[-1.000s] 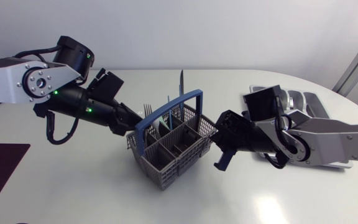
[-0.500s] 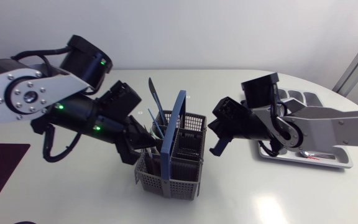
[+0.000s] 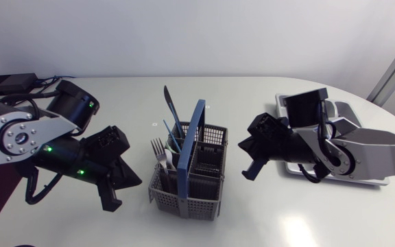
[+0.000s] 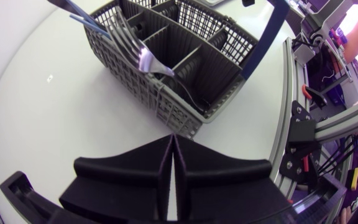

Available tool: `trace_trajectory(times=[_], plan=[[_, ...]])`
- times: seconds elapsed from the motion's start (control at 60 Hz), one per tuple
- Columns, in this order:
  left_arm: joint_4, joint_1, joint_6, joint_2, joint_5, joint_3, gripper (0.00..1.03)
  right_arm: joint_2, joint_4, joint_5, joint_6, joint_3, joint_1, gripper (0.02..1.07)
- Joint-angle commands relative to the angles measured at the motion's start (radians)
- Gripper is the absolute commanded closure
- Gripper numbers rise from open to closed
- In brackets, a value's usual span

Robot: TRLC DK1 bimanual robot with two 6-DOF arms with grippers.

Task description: Unload the cutlery basket into the drawer organizer.

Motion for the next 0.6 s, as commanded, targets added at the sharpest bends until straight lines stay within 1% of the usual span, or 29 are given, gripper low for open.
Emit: trace_trajectory(times=[0.0, 0.083, 0.233, 0.383, 0.517, 0.583], plan=[[0.012, -0.006, 0.037, 0.034, -0.004, -0.021, 1.00, 0.010, -0.009, -0.001, 0.038, -0.009, 0.025, 1.01], [0.032, -0.024, 0.037, 0.074, -0.004, -0.020, 1.00, 0.044, -0.010, 0.004, 0.045, 0.012, 0.043, 1.01], [0.039, -0.061, 0.029, 0.111, 0.010, -0.009, 1.00, 0.095, -0.010, 0.016, 0.059, 0.065, 0.073, 1.01], [0.043, -0.115, 0.009, 0.114, 0.016, -0.009, 1.00, 0.150, -0.012, 0.022, 0.072, 0.140, 0.106, 1.01], [0.045, -0.141, -0.009, 0.114, 0.018, -0.004, 1.00, 0.205, -0.024, 0.021, 0.073, 0.206, 0.123, 1.01], [0.055, -0.166, -0.034, 0.114, 0.018, 0.000, 1.00, 0.251, -0.027, 0.021, 0.073, 0.261, 0.137, 1.01]])
